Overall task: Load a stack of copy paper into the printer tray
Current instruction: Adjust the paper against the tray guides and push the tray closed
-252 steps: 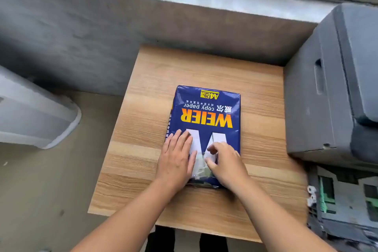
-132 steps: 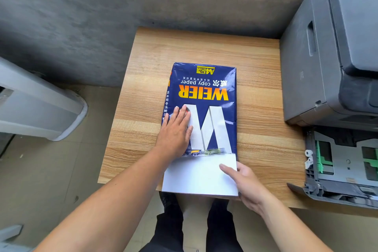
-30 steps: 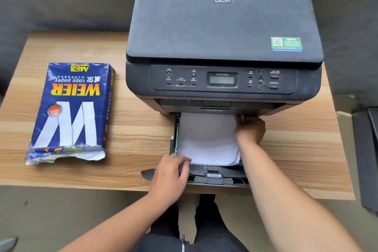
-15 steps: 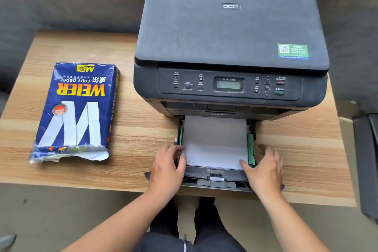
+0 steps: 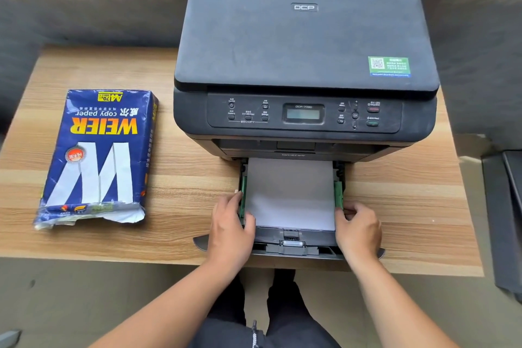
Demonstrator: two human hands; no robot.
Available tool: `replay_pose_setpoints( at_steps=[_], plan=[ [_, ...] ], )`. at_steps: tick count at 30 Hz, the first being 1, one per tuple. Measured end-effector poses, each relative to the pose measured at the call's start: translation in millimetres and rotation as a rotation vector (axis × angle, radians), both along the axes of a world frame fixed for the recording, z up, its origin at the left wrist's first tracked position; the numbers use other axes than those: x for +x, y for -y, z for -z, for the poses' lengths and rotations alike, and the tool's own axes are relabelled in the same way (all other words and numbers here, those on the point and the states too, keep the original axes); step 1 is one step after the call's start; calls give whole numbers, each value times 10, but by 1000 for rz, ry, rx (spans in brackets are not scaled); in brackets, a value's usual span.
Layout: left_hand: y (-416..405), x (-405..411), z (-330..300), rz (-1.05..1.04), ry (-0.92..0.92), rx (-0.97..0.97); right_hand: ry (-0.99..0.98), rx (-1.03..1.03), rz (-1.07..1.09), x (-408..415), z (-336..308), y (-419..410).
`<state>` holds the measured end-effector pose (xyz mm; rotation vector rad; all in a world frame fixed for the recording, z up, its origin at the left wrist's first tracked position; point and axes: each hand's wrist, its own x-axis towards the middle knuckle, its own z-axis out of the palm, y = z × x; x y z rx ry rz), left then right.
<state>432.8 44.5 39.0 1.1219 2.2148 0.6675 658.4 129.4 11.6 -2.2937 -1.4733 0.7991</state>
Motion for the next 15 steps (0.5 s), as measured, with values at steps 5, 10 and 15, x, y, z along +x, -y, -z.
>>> replay_pose_setpoints(
  at_steps=[5, 10, 15],
  plan=[
    [8, 76, -38, -10, 2, -22, -18, 14, -16, 20, 50, -4],
    [28, 145, -95, -5, 3, -19, -15, 24, -25, 38, 73, 8],
    [-39, 159, -94, -103, 31, -39, -23, 29, -25, 39, 71, 1]
  ],
)
